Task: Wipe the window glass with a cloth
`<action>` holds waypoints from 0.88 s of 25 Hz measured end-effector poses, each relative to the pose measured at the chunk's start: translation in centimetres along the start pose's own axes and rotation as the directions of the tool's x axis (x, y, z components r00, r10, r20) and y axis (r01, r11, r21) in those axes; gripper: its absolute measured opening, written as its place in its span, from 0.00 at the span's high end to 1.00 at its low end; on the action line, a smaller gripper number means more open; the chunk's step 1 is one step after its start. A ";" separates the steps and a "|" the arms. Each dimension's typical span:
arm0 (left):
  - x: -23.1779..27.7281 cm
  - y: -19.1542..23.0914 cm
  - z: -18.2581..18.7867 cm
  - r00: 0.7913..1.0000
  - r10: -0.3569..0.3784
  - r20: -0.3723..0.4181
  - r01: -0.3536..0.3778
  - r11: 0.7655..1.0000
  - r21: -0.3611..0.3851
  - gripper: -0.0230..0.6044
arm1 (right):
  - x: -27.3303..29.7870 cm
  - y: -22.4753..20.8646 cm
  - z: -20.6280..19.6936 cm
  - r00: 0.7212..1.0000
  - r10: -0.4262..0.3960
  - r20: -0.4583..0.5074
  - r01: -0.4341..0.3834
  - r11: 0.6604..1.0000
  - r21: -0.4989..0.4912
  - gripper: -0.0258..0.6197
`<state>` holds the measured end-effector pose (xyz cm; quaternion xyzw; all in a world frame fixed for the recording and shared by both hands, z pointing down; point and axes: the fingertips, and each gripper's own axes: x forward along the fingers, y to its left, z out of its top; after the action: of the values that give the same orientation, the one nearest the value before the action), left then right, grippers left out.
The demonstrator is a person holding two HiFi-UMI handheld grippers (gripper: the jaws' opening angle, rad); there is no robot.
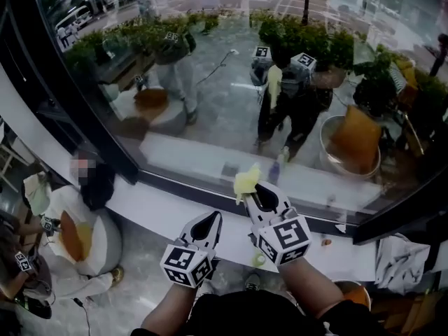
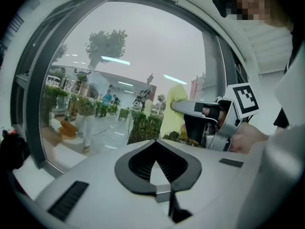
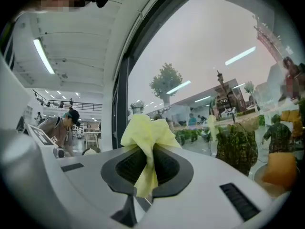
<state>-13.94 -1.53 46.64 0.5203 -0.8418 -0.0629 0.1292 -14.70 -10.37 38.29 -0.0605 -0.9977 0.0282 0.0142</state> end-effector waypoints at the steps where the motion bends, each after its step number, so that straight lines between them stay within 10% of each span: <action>1: 0.1 0.1 0.2 1.000 0.015 0.005 -0.015 1.000 0.000 0.95 | 0.4 -0.1 0.3 1.000 0.013 0.004 -0.013 1.000 -0.008 0.88; 10: 1.4 2.1 0.9 0.997 0.075 0.015 -0.075 0.997 -0.005 0.95 | 4.9 -1.2 2.5 0.998 0.057 0.039 -0.055 0.998 -0.034 0.88; 22: 4.1 10.1 4.3 1.000 -0.029 0.003 0.029 0.999 0.034 0.95 | 16.4 -0.7 4.0 0.998 -0.050 0.046 0.054 0.994 -0.098 0.88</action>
<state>-25.59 -0.77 45.54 0.5346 -0.8353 -0.0513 0.1176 -31.16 -9.33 34.74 -0.0345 -0.9991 -0.0206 -0.0098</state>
